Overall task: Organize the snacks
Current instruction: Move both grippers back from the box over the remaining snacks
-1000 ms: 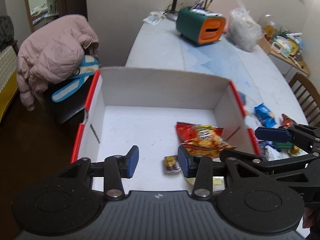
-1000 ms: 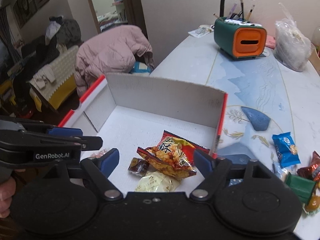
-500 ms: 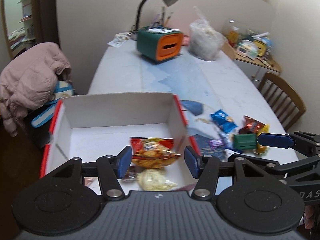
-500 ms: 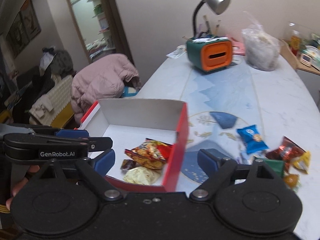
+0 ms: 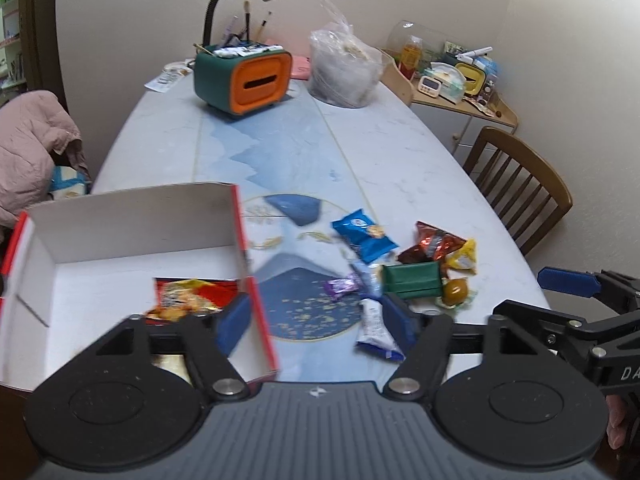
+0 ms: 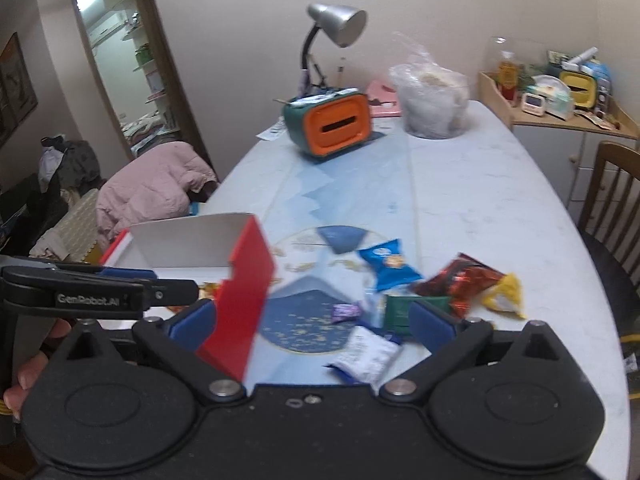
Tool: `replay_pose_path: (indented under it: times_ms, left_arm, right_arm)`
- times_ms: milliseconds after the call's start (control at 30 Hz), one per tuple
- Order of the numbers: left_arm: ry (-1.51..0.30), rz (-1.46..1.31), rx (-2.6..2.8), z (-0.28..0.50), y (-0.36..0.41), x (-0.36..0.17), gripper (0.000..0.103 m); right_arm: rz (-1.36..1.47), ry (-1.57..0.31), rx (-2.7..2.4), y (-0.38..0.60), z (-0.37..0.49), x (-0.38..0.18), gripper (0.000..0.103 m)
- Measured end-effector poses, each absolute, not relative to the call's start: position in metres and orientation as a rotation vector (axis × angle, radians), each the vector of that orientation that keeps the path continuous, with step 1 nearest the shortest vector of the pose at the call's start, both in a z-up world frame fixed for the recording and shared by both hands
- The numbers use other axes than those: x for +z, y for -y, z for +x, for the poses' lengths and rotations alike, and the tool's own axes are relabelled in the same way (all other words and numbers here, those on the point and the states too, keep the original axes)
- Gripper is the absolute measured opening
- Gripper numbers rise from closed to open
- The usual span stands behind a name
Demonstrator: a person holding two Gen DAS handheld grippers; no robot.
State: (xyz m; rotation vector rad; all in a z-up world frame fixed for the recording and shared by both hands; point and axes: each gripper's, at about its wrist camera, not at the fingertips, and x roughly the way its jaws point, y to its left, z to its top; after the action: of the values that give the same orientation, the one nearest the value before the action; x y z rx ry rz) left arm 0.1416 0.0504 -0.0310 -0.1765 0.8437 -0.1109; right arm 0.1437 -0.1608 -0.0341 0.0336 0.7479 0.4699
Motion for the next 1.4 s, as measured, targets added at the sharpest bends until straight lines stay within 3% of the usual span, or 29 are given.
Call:
replay_pose_path:
  times_ms: [167, 267, 867, 1200, 1400]
  left_arm:
    - [-0.879, -0.216, -0.118, 0.159, -0.024, -0.043, 0.078]
    - [-0.897, -0.222, -0.112, 0.169, -0.008, -0.053, 0.089]
    - [-1.006, -0.176, 0.126, 0.241, 0.030, -0.119, 0.089]
    - [-1.089, -0.146, 0.214, 0.273, 0.033, -0.152, 0.089]
    - [-1.128, -0.158, 0.232, 0.287, 0.029, -0.169, 0.089]
  right_arm:
    - [0.030, -0.764, 0.441, 0.202, 0.160, -0.042, 0.103]
    - [0.017, -0.783, 0.434, 0.223, 0.171, -0.049, 0.103]
    - [-0.089, -0.875, 0.468, 0.299, 0.246, -0.099, 0.102]
    - [-0.179, -0.925, 0.508, 0.304, 0.294, -0.141, 0.095]
    - [-0.162, -0.963, 0.527, 0.301, 0.321, -0.163, 0.082]
